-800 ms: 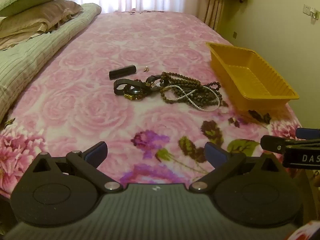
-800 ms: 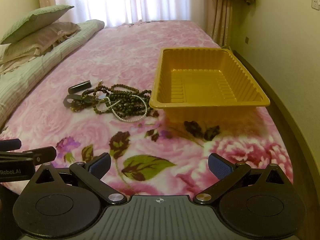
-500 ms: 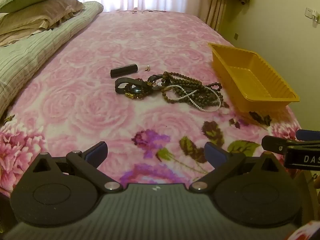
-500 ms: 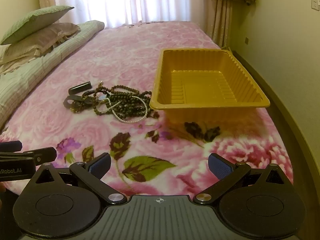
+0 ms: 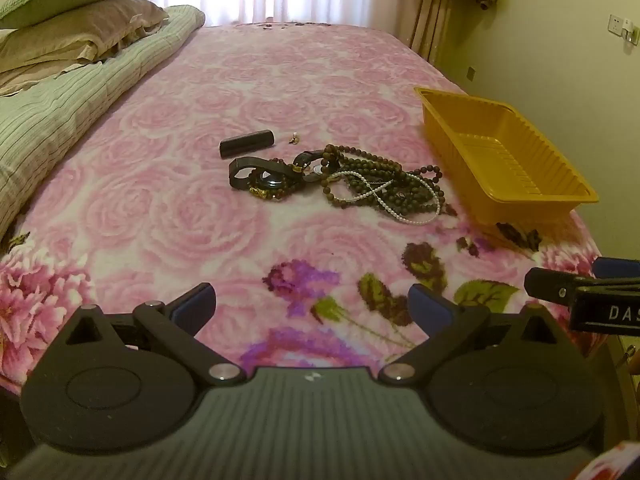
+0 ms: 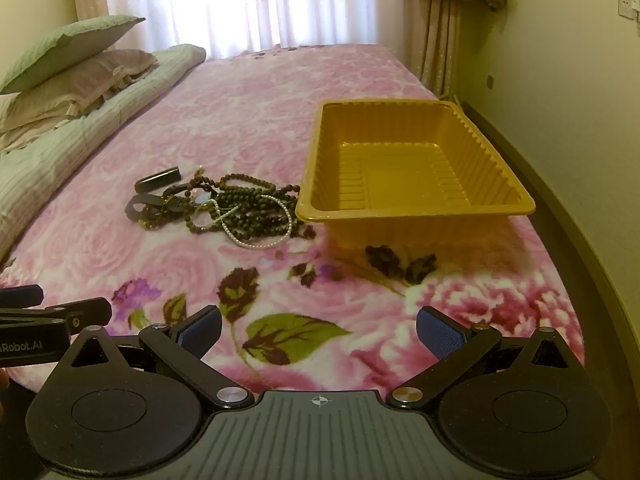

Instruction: Organize jewelry

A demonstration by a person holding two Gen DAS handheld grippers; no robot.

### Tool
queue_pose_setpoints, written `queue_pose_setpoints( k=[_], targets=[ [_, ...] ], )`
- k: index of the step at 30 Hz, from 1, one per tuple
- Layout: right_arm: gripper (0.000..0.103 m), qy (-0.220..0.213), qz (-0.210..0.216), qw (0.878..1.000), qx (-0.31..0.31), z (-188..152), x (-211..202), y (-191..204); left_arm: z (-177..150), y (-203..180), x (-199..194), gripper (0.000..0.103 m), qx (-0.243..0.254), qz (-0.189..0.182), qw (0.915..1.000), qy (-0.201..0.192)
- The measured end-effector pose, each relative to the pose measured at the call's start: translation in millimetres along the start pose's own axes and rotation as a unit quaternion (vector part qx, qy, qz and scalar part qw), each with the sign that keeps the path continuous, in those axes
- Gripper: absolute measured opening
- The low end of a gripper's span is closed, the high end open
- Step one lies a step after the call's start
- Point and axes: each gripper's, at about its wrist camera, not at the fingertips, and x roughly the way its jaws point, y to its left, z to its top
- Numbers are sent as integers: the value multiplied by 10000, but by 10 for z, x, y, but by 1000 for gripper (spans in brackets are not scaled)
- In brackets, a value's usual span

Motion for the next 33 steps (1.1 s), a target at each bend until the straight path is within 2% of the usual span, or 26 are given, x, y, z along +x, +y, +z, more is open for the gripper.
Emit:
queue_pose_setpoints(
  k=[33],
  targets=[
    [103,-43,-17,10000,56,-15,-7,-57,-16,-44,-7,101,13,-25,10000,14]
  ],
)
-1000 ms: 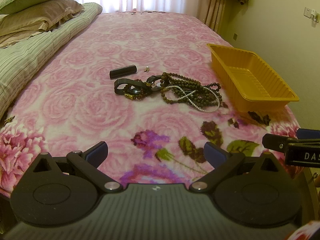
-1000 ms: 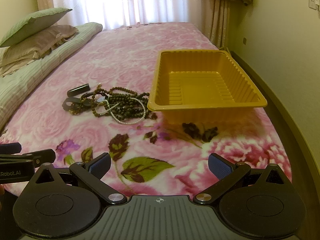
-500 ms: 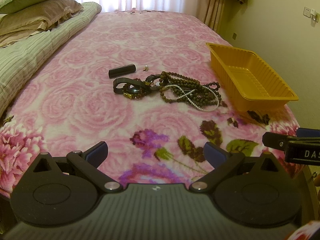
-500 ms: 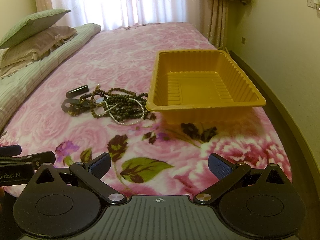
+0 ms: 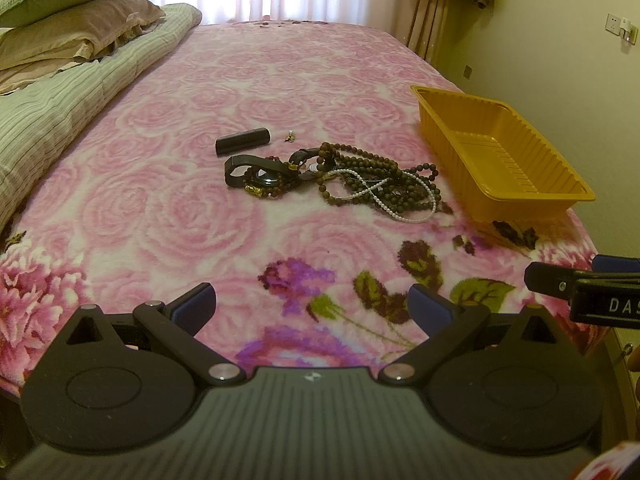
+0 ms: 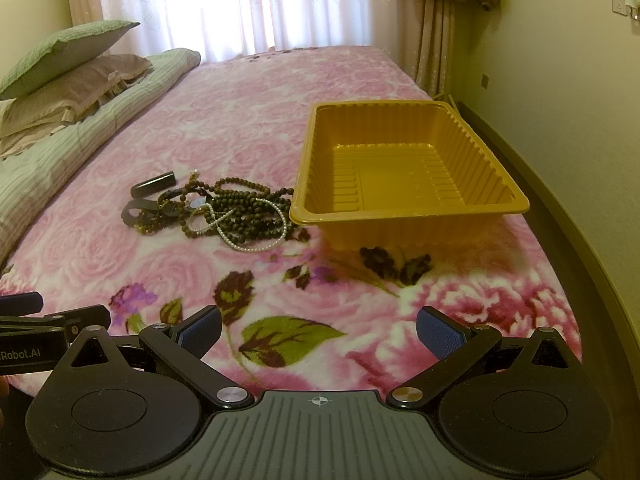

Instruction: Organize jewelry

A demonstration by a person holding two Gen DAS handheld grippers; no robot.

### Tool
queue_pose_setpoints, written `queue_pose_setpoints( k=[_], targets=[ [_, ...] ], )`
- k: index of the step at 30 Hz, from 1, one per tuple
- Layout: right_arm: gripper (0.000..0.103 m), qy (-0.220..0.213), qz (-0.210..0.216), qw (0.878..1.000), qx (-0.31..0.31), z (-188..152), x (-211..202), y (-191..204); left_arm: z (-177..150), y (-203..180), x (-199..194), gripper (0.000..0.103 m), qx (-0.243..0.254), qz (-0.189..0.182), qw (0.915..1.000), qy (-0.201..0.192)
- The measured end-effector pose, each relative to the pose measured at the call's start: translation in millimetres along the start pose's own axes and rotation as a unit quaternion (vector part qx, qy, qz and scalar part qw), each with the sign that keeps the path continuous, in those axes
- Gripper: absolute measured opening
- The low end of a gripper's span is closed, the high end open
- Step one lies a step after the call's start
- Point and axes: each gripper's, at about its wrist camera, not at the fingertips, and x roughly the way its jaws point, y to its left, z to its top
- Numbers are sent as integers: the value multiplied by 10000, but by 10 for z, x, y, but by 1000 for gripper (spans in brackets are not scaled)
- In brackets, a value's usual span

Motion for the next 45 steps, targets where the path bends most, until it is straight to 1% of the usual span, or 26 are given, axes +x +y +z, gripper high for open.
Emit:
queue_pose_setpoints(
  k=[34,39,42,45],
  targets=[
    [103,13,22,10000,42,-19,14,-11,-3,11,9,101,-11,-13,10000,9],
    [103,108,167,9994,298,-62,66,-89,-21,-6,37,101,-18,-23,10000,38],
    [103,172,376,9971,637,-60,85,-196,-27,-12,67,101,-25,-30,10000,73],
    [103,103,453,9950,884,-45,70,-296,-15,7,81,101,-45,-60,9999,102]
  ],
)
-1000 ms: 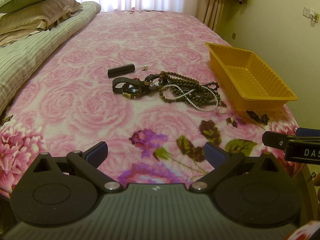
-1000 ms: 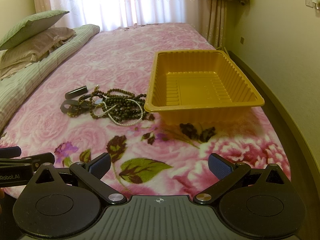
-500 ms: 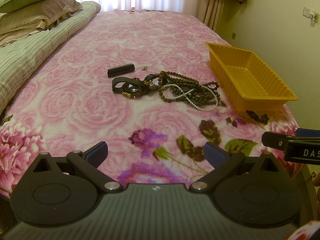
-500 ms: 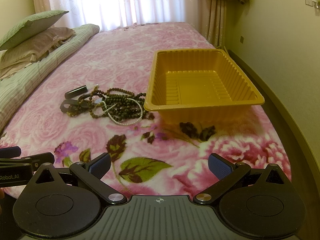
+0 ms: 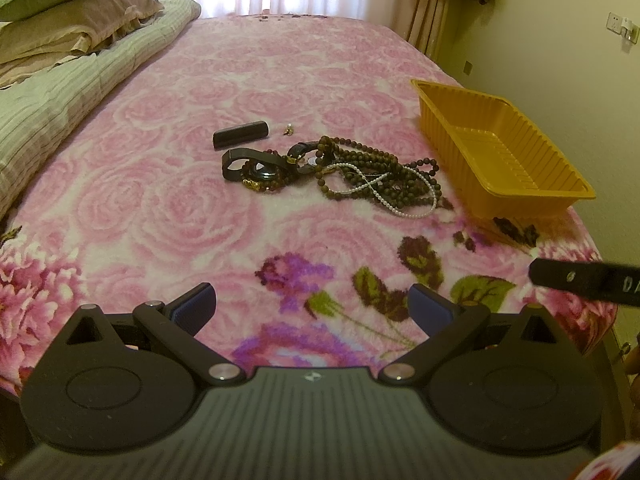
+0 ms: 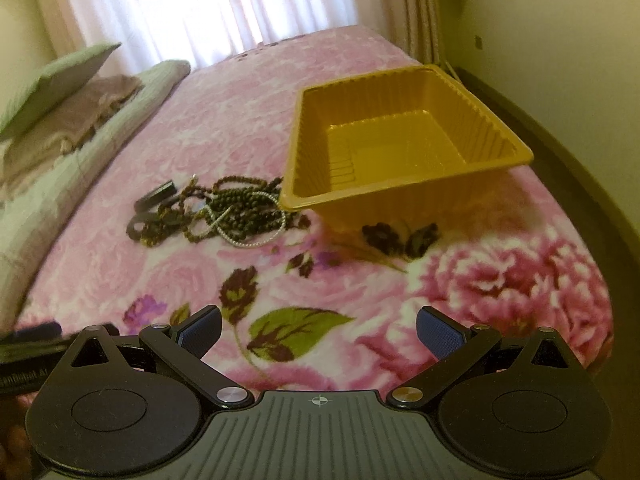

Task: Organize jewelry
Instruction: 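Grasp the yellow tray rim with the right gripper and lift it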

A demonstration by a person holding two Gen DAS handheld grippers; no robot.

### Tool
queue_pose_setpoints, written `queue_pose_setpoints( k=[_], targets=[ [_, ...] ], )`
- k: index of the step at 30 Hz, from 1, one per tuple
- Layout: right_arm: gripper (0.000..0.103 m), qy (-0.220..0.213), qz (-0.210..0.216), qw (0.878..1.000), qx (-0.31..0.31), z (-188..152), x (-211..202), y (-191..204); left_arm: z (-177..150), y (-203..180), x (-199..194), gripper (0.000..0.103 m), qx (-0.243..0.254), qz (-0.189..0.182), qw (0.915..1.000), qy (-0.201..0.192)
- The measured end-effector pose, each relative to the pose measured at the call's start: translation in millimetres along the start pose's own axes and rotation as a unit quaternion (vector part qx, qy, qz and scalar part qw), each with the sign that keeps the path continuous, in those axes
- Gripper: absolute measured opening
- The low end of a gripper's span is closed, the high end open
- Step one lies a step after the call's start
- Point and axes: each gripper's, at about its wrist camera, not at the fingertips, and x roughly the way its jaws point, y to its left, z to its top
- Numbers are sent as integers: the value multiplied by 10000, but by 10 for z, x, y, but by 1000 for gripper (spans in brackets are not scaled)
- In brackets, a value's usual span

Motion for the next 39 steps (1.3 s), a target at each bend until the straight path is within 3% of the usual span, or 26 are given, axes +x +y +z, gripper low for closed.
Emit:
queue_pose_setpoints(
  k=[6,13,19,21,23,29,39],
  targets=[
    [103,-389,-37,9989,272,107,-107,-208,27,47,34,101,-87,-129,9999,68],
    [102,-686,-520,9960,220,292,-151,-474,74,142,79,101,-394,-485,9980,111],
    [102,-1212,-910,9884,57,571,-171,-821,121,219,130,101,-599,-651,9961,80],
    [94,-1278,-942,9873,-26,665,-110,-947,129,232,143,101,-609,-704,9957,33],
    [77,-1205,-930,9883,-94,758,0,-1077,139,230,159,101,-562,-749,9956,-7],
    [51,-812,-758,9938,103,942,388,-1422,177,217,283,101,-499,-808,9955,19],
    [23,-322,-580,9976,197,1081,761,-1557,193,200,573,101,-442,-849,9951,253]
  ],
)
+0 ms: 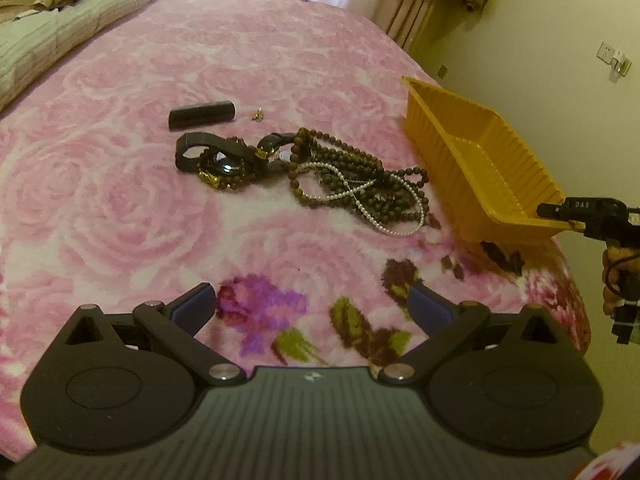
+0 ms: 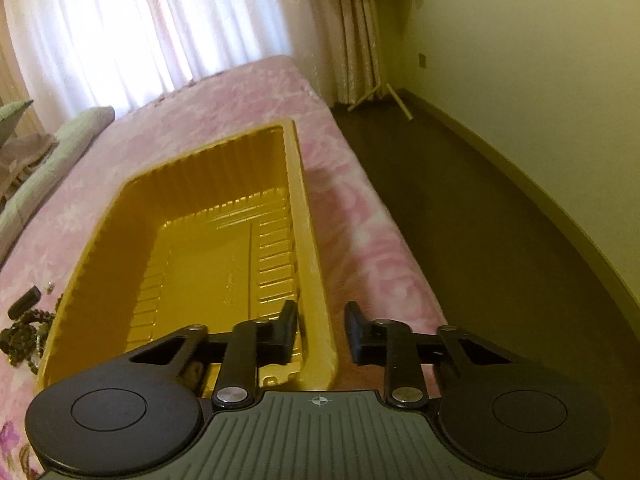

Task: Organize jewelry
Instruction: 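Grasp the yellow tray rim with the right gripper and lift it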

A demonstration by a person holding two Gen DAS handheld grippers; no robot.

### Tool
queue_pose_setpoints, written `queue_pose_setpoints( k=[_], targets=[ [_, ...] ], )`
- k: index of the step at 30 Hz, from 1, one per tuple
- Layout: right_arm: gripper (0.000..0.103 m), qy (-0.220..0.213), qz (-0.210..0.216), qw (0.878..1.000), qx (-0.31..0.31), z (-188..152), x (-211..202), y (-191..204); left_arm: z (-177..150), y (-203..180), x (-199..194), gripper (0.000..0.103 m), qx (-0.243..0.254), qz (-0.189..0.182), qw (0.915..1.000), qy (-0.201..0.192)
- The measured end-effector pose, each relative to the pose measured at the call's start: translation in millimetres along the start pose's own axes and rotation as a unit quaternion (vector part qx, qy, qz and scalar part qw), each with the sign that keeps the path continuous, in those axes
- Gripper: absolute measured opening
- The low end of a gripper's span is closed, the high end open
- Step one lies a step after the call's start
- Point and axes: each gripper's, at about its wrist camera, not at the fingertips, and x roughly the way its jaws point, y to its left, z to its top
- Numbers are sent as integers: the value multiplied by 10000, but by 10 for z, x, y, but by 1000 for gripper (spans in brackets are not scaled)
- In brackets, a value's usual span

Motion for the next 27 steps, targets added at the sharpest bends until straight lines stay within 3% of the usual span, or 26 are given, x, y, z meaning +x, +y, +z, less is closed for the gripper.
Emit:
queue_pose_setpoints(
  k=[6,17,23,27],
  targets=[
    [10,192,37,9998,3,33,80,51,-5,23,72,101,-30,-14,10000,46],
    [4,342,-146,9988,-324,164,-178,249,-12,107,-38,101,-35,-2,9999,-141],
    [4,420,-487,9910,-1176,224,-269,476,85,185,-69,97,264,82,9989,-366],
    [4,427,-848,9732,-2095,216,-333,730,218,283,-20,94,580,200,9968,-516]
  ],
)
